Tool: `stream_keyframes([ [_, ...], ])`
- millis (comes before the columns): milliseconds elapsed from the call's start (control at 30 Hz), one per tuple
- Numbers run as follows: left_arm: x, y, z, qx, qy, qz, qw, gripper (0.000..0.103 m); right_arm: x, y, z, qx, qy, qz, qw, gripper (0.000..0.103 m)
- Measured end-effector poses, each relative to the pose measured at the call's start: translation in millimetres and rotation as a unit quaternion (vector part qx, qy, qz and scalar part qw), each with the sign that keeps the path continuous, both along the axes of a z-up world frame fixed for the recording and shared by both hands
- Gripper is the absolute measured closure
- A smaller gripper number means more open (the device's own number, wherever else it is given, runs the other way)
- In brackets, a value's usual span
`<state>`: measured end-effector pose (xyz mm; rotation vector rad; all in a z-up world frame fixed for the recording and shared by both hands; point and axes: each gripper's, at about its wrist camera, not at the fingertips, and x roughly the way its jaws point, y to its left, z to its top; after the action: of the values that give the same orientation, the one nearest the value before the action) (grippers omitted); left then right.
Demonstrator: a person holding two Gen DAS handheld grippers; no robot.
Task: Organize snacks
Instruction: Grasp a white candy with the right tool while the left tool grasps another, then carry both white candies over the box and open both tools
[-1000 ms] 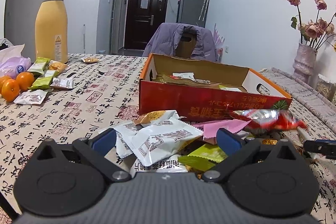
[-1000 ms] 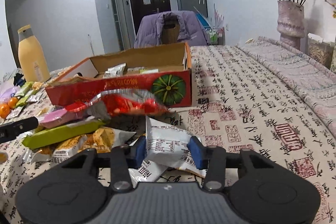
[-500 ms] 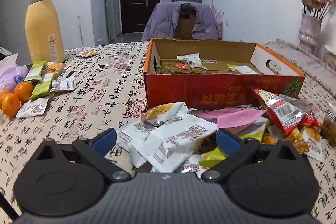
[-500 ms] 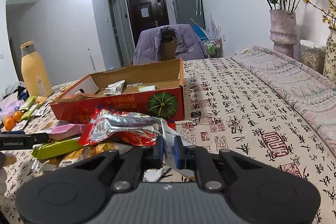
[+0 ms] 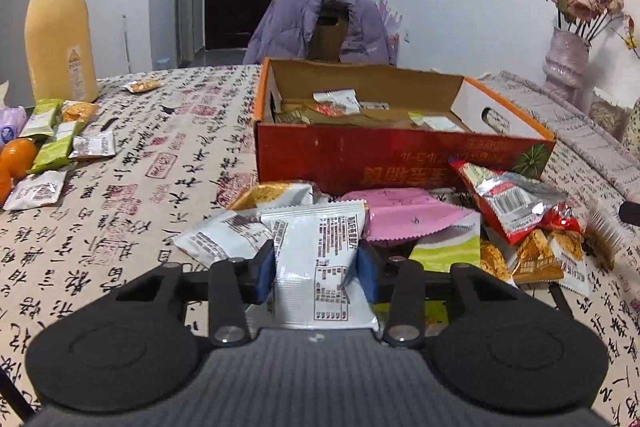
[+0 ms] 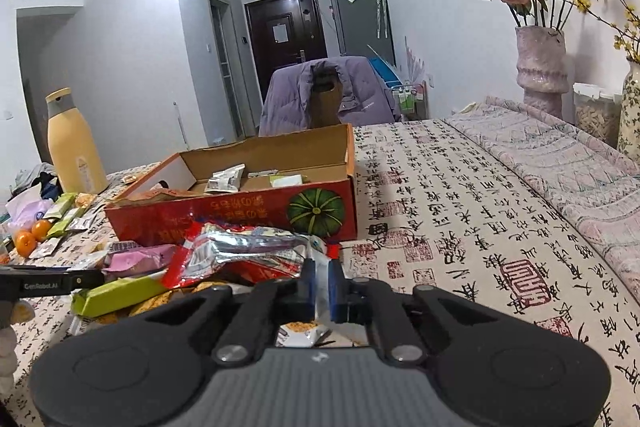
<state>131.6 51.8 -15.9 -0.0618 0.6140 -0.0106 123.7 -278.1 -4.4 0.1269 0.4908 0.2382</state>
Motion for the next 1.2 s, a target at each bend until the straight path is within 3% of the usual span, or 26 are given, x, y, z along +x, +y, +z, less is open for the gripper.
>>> stream_keyframes([
  [333,-15,-5,23,0.001,-0.041,0.010,0.9991,0.061,0,5,7,0.001,-0.008,0.008,1.000,0.095],
  [367,-15,-5,24,0.001,-0.042,0.009,0.9991,0.061,2,5,5,-0.003,-0.005,0.003,1.000,0.087],
  [400,-15,-6,23,0.000,-0.042,0.009,0.9991,0.061,4,4,3,-0.007,0.001,-0.002,1.000,0.062],
  [433,-16,-6,23,0.000,-0.041,0.009,0.9991,0.061,6,3,0,-0.011,0.007,-0.006,1.000,0.043],
  [467,-16,-7,22,0.000,-0.040,0.009,0.9992,0.061,9,2,-3,-0.017,0.013,-0.010,1.000,0.007],
  [500,-16,-7,22,0.000,-0.039,0.009,0.9992,0.061,12,2,-7,-0.024,0.017,-0.011,1.000,0.000],
  [833,-19,-6,17,-0.008,-0.031,0.015,0.9994,0.061,49,10,-34,-0.048,0.086,-0.001,0.995,0.002],
  [900,-19,-5,16,-0.009,-0.031,0.017,0.9993,0.061,52,12,-39,-0.044,0.100,0.005,0.994,0.018],
  [1200,-18,-2,12,-0.017,-0.027,0.022,0.9993,0.061,41,7,-40,-0.024,0.090,0.011,0.996,0.049],
])
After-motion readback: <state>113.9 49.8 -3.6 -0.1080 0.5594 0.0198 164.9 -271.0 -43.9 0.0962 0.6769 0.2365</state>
